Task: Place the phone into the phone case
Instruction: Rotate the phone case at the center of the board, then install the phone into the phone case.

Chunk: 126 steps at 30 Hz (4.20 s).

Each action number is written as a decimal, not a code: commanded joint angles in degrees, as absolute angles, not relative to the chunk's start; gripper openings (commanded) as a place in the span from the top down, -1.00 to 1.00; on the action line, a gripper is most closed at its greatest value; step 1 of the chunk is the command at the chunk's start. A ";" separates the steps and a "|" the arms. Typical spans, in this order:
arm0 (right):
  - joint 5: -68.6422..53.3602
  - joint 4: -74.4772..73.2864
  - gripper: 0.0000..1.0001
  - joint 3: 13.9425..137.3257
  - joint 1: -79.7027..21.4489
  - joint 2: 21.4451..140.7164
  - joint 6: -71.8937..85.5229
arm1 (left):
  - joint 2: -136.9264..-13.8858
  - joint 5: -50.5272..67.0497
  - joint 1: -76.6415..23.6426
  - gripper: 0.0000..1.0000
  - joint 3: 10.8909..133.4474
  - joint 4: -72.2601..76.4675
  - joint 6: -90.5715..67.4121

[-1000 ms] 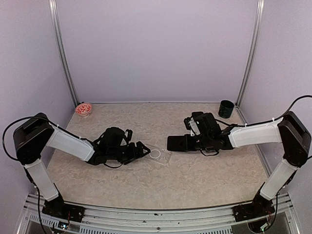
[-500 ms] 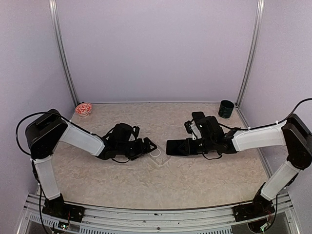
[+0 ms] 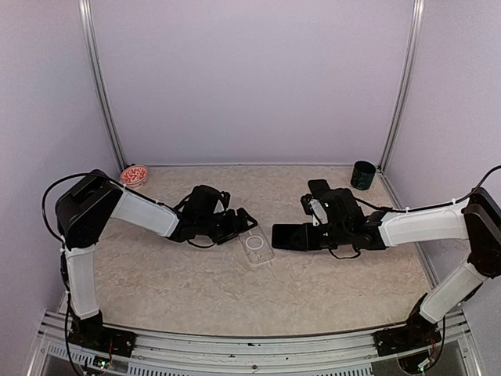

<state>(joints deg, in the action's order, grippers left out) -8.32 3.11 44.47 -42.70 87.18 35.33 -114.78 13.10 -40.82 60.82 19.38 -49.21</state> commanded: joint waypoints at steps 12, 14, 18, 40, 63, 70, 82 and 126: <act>-3.89 3.60 1.00 45.52 -43.11 85.15 33.99 | -124.11 19.77 -40.14 -0.75 74.50 15.33 -45.80; -2.35 2.97 1.00 44.56 -43.14 82.77 34.34 | -125.58 21.99 -40.31 -0.75 76.25 15.85 -44.89; 3.35 -2.92 1.00 45.34 -43.14 76.76 34.75 | -129.05 27.94 -40.94 -0.73 81.17 15.43 -42.61; 9.47 -19.27 1.00 45.82 -41.83 60.97 36.16 | -129.10 43.03 -39.92 -0.71 80.42 25.17 -40.74; -29.77 -18.81 1.00 63.84 -36.56 87.62 23.28 | -94.99 12.65 -42.66 -0.98 48.30 24.40 -48.10; -39.58 -21.58 1.00 69.08 -36.04 96.75 20.09 | -89.13 3.02 -45.26 -0.98 41.06 23.28 -54.55; -46.45 -27.66 1.00 75.04 -34.01 107.59 15.79 | -91.49 0.42 -48.04 -0.98 39.11 25.49 -57.89; -51.78 -18.99 1.00 65.79 -30.68 120.52 31.19 | -104.23 -3.60 -53.43 -0.98 49.58 22.50 -60.09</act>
<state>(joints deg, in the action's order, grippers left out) -60.71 -18.68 71.35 -30.26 120.42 25.67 -103.37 -1.02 -52.21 47.72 22.74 -59.40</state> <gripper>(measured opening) 0.054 0.989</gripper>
